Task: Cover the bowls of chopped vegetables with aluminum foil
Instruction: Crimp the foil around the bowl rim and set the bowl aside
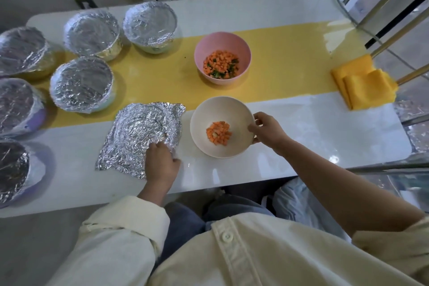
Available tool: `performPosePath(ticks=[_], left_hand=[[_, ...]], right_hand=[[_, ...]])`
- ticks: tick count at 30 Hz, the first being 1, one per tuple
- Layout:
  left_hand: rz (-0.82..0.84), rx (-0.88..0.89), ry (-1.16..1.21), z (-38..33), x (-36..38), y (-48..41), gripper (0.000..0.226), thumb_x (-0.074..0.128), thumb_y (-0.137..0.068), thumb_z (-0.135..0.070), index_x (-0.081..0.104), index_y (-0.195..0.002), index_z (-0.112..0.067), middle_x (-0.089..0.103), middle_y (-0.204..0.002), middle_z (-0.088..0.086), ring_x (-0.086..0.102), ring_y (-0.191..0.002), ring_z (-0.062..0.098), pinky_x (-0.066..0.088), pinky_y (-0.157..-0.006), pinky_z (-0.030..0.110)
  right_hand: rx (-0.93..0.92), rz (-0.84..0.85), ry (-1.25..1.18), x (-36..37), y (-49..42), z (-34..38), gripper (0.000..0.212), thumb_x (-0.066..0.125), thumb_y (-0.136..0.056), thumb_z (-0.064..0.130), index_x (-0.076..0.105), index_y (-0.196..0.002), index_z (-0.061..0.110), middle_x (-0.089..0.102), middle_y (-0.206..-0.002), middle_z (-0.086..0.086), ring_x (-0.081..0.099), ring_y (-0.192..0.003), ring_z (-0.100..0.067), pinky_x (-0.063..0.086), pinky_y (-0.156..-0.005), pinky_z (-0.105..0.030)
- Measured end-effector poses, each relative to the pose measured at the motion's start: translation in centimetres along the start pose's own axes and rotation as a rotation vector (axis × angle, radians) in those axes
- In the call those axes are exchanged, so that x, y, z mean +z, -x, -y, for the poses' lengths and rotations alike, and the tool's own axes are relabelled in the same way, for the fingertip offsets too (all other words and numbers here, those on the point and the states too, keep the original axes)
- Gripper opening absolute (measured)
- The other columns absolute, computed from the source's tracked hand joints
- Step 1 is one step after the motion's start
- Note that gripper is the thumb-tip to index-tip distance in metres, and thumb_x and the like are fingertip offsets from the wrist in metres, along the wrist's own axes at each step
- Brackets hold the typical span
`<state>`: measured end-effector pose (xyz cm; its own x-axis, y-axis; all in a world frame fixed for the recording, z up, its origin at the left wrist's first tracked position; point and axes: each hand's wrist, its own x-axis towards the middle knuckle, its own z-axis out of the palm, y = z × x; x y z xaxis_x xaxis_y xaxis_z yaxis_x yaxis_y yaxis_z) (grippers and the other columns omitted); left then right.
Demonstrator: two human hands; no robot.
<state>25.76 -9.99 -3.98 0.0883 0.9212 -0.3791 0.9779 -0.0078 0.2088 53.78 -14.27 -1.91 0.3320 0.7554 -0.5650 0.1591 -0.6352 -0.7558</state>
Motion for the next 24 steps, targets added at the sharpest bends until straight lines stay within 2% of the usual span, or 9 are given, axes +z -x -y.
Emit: performPosePath(ticks=[2,4,7,12,17,19,21,22,24], left_hand=[[-0.104,0.011,0.000,0.5,-0.2,0.0,0.021,0.064,-0.086,-0.015,0.064,-0.091,0.005,0.064,-0.095,0.025,0.060,-0.089,0.040,0.045,-0.073,0.042],[-0.197,0.030,0.018,1.1,-0.6,0.0,0.014,0.059,-0.089,-0.008,0.066,-0.084,0.003,0.066,-0.084,0.024,0.063,-0.080,0.040,0.043,-0.067,0.041],[-0.289,0.002,0.123,1.7,-1.5,0.1,0.016,0.055,-0.092,-0.003,0.069,-0.087,0.002,0.068,-0.081,0.024,0.065,-0.077,0.041,0.043,-0.066,0.041],[-0.517,-0.223,0.417,2.1,-3.9,-0.3,0.017,0.051,-0.097,-0.012,0.060,-0.105,0.001,0.069,-0.093,0.027,0.063,-0.085,0.045,0.039,-0.068,0.041],[-0.594,-0.030,0.370,0.1,-6.6,-0.1,0.011,0.055,-0.094,-0.013,0.059,-0.099,-0.004,0.070,-0.086,0.019,0.063,-0.074,0.040,0.035,-0.062,0.038],[-0.564,0.052,0.298,-1.1,-6.9,0.0,0.010,0.055,-0.094,-0.014,0.059,-0.099,-0.006,0.069,-0.081,0.019,0.063,-0.070,0.038,0.032,-0.058,0.037],[-0.535,0.090,0.259,-2.1,-6.8,0.2,0.011,0.053,-0.096,-0.013,0.057,-0.101,-0.005,0.067,-0.072,0.020,0.062,-0.066,0.039,0.027,-0.055,0.035],[-0.529,0.098,0.248,-2.4,-6.7,0.2,0.011,0.051,-0.097,-0.013,0.056,-0.102,-0.004,0.066,-0.070,0.021,0.061,-0.064,0.039,0.025,-0.054,0.035],[-0.520,0.137,0.220,-2.6,-6.5,0.2,0.010,0.050,-0.098,-0.011,0.056,-0.102,-0.003,0.064,-0.064,0.019,0.060,-0.057,0.037,0.019,-0.050,0.032]], right_hand=[[-0.009,-0.001,-0.004,0.3,-0.2,0.3,0.018,0.052,-0.090,0.002,0.057,-0.107,0.002,0.056,-0.090,-0.008,0.062,-0.075,-0.023,0.057,-0.057,-0.031],[-0.012,0.006,0.005,0.7,-0.4,0.4,0.018,0.052,-0.089,0.002,0.056,-0.107,0.002,0.056,-0.090,-0.008,0.062,-0.074,-0.023,0.057,-0.057,-0.031],[-0.006,0.040,0.011,1.5,-0.7,0.8,0.018,0.052,-0.089,0.001,0.057,-0.106,0.002,0.056,-0.089,-0.008,0.062,-0.073,-0.021,0.058,-0.057,-0.031],[-0.050,0.092,0.063,3.3,-1.1,2.1,0.021,0.055,-0.090,0.004,0.059,-0.111,0.003,0.056,-0.088,-0.005,0.062,-0.074,-0.023,0.058,-0.057,-0.029],[-0.101,0.104,0.227,4.4,-1.9,3.7,0.041,0.058,-0.092,0.016,0.050,-0.132,0.006,0.059,-0.084,0.001,0.065,-0.075,-0.025,0.058,-0.072,-0.039],[-0.103,0.128,0.331,4.5,-1.9,4.3,0.054,0.059,-0.093,0.025,0.039,-0.141,0.008,0.062,-0.101,-0.004,0.064,-0.097,-0.031,0.054,-0.086,-0.044],[-0.206,0.044,0.444,4.7,-1.7,4.6,0.065,0.060,-0.093,0.030,0.030,-0.147,0.008,0.051,-0.133,-0.014,0.053,-0.120,-0.031,0.047,-0.097,-0.045],[-0.323,-0.038,0.470,4.8,-1.5,4.8,0.065,0.060,-0.093,0.030,0.031,-0.147,0.008,0.045,-0.139,-0.015,0.049,-0.124,-0.029,0.045,-0.098,-0.043],[-0.554,-0.154,0.402,5.3,-0.7,5.8,0.053,0.059,-0.095,0.031,0.042,-0.140,0.009,0.049,-0.135,-0.010,0.053,-0.115,-0.022,0.047,-0.091,-0.036]])
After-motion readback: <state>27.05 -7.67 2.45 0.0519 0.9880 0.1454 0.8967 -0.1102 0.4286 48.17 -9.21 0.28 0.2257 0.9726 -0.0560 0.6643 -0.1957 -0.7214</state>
